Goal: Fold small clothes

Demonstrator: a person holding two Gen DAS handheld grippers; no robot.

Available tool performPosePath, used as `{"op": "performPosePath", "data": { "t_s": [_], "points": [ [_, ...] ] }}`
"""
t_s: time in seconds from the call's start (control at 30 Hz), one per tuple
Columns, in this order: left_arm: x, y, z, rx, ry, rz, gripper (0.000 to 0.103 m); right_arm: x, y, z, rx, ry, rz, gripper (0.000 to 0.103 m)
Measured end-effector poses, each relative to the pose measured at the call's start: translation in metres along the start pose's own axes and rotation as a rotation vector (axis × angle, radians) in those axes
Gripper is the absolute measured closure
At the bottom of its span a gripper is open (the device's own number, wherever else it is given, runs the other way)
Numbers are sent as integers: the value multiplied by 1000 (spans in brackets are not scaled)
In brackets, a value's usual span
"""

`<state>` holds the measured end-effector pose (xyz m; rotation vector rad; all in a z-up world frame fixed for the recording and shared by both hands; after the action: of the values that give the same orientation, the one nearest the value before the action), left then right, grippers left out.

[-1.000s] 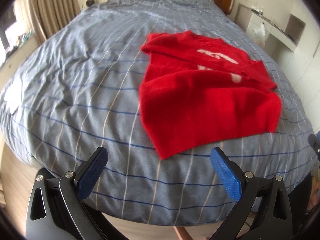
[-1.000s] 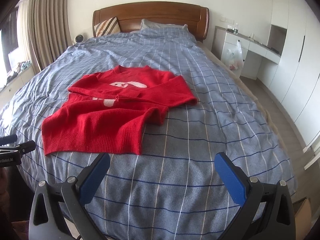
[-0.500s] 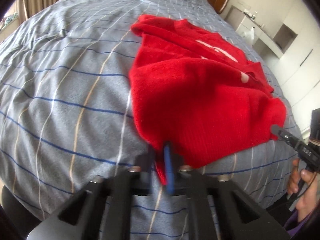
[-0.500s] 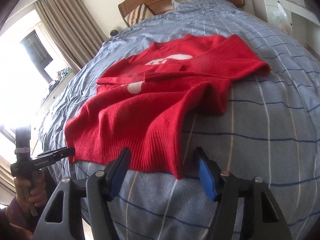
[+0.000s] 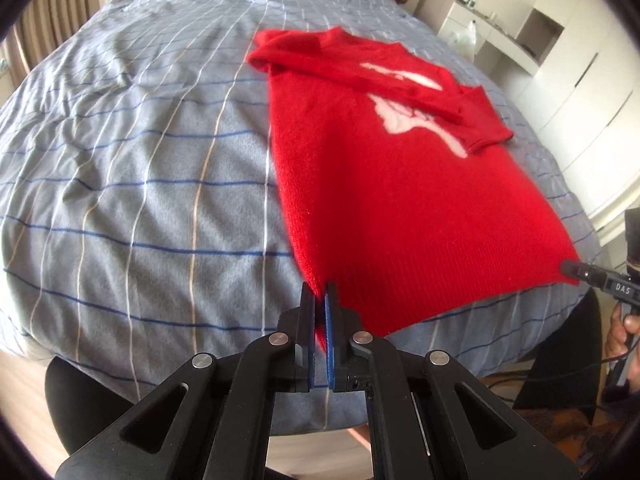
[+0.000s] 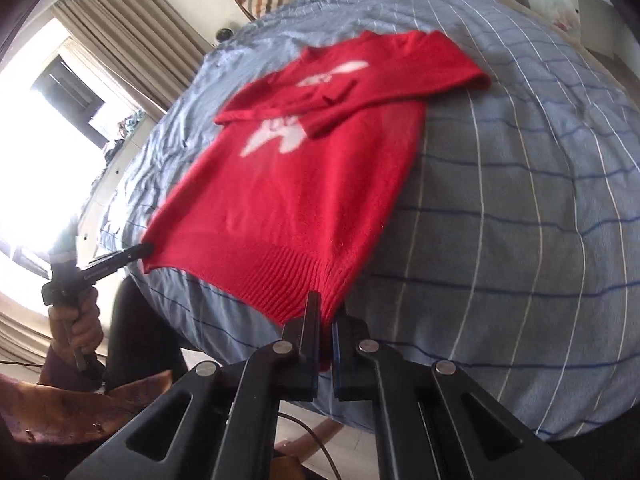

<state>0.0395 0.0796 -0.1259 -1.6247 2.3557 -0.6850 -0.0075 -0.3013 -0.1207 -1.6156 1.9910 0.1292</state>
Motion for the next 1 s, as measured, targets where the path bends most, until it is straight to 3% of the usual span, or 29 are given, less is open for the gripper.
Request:
{"op": "performPosePath", "data": {
  "t_s": [0.13, 0.3, 0.47, 0.57, 0.63, 0.67, 0.73, 0.87, 0.93, 1.0],
  "points": [
    [2, 7, 19, -38, -67, -4, 102, 15, 2, 30, 2, 100, 23, 99],
    [-3, 17, 43, -72, -93, -30, 102, 29, 5, 57, 6, 115, 73, 100],
    [-2, 18, 47, -56, -113, -41, 99, 27, 10, 56, 36, 128, 51, 100],
    [0, 21, 40, -48, -134, -36, 89, 23, 18, 53, 40, 149, 14, 96],
    [2, 25, 30, -58, -176, -28, 54, 23, 23, 46, 7, 177, -4, 78],
    [2, 30, 25, -58, -205, -22, 48, 24, 24, 42, -13, 194, -15, 66],
    [0, 35, 12, -56, -244, -6, 46, 26, 23, 28, -21, 244, -54, 62],
    [-16, 29, -18, 21, -308, -66, 44, 9, -7, -20, 138, 384, -204, 62],
    [-24, 17, -30, 106, -340, -109, 37, -15, -30, -32, 215, 376, -294, 59],
    [-29, 3, -32, 185, -367, -149, 31, -42, -54, -28, 247, 316, -385, 52]
  ]
}}
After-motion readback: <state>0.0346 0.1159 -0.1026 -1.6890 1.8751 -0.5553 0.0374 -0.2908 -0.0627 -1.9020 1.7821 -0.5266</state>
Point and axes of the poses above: each gripper's, at about its wrist camera, not at the fingertips, and z roughly the way its jaws point, x to its right, y to its underside, the point moved 2 cm from there along z, roughly the way its jaws point, and after that the axes turned 13 degrees about z, right-handed, at the moved point
